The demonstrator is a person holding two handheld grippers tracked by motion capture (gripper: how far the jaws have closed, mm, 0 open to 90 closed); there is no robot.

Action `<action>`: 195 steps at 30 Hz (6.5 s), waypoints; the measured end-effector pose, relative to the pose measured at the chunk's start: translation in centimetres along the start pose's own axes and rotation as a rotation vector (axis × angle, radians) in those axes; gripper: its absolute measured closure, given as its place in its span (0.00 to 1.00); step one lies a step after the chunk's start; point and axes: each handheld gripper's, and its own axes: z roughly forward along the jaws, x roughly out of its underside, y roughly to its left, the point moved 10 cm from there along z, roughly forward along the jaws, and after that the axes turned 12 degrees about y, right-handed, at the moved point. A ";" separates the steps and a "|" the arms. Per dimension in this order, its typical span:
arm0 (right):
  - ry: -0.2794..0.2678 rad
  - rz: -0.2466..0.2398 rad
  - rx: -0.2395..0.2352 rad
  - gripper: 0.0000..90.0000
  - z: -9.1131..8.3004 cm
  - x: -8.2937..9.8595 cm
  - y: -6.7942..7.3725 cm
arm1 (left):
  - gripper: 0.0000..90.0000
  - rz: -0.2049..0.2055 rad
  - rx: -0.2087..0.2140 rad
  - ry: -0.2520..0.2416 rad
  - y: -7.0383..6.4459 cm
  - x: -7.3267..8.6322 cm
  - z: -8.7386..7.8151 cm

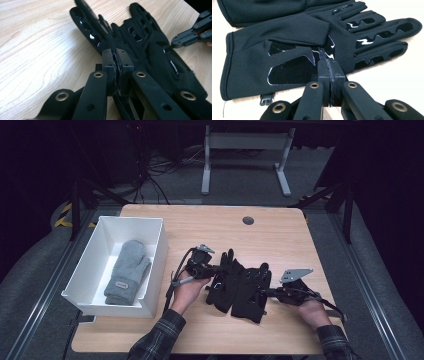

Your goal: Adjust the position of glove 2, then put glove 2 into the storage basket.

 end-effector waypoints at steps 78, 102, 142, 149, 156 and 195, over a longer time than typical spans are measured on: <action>-0.065 0.118 0.193 0.37 1.4 -1.7 -4.9 | 0.99 0.196 0.005 0.243 -4.8 5.4 3.0; -0.090 0.134 0.182 0.33 1.6 -1.7 -5.2 | 0.22 0.313 -0.166 0.242 -1.4 3.5 3.6; -0.091 0.135 0.181 0.34 1.6 -1.7 -5.2 | 0.72 0.177 -0.053 0.206 -3.3 1.8 -2.7; -0.092 0.139 0.183 0.34 1.6 -1.7 -5.3 | 0.72 0.155 -0.068 0.154 -3.3 -0.4 -7.9; -0.092 0.140 0.185 0.33 1.6 -1.7 -5.4 | 0.71 0.131 -0.111 0.123 -1.5 -1.4 -12.8; -0.093 0.145 0.190 0.34 1.6 -1.7 -5.5 | 0.71 -0.327 -0.347 0.099 16.4 10.4 -20.5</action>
